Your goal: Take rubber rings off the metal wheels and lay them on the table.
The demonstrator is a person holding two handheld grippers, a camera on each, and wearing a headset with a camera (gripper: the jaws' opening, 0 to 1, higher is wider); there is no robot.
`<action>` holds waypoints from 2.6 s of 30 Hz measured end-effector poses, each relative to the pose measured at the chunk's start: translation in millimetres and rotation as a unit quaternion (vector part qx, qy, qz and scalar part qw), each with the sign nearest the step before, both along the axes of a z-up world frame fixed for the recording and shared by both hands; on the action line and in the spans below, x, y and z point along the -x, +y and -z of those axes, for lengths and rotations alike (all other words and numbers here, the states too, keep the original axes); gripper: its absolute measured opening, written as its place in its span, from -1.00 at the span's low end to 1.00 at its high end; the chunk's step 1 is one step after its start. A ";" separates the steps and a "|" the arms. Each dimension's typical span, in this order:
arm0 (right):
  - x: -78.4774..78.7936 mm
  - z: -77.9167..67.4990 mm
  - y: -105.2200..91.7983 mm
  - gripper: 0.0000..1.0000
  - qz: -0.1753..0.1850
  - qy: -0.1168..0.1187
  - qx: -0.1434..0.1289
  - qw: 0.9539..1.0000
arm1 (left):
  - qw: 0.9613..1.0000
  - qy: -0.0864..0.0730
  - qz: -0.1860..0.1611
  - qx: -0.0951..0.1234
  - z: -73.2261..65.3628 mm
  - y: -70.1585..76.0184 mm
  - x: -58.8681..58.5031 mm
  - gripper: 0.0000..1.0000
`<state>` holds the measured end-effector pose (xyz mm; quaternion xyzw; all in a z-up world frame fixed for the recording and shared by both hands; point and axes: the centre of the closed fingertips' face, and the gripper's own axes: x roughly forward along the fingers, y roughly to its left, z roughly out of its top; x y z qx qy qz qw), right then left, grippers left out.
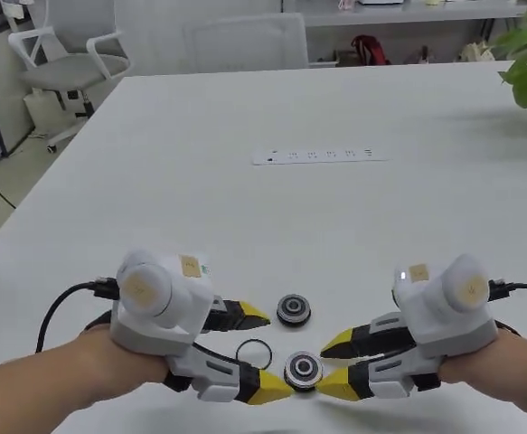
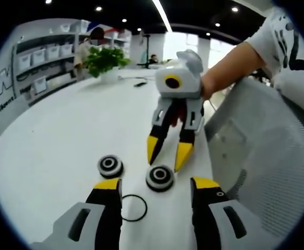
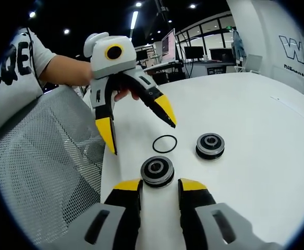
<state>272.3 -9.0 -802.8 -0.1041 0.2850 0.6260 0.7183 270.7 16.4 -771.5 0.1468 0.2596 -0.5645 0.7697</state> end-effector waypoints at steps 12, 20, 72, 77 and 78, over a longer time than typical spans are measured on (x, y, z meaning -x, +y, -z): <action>3.3 4.2 3.4 -0.61 -0.013 -0.010 0.007 1.000 | 1.000 0.009 0.004 -0.003 5.5 -7.9 1.3 -0.17; 2.5 6.2 2.4 -0.64 -0.013 -0.014 0.011 1.000 | 1.000 0.011 0.008 -0.005 10.0 -17.8 0.8 -0.32; 3.1 7.6 1.0 -0.72 -0.003 0.001 0.011 1.000 | 0.999 -0.027 -0.007 -0.020 22.2 -22.2 0.1 -0.72; 3.1 7.9 0.3 -0.82 -0.004 0.000 0.013 1.000 | 0.999 -0.028 -0.009 -0.021 22.1 -22.2 -0.1 -0.72; 3.1 8.5 -1.8 -0.92 -0.008 -0.003 0.017 1.000 | 0.999 -0.029 -0.009 -0.022 22.1 -22.2 -0.1 -0.72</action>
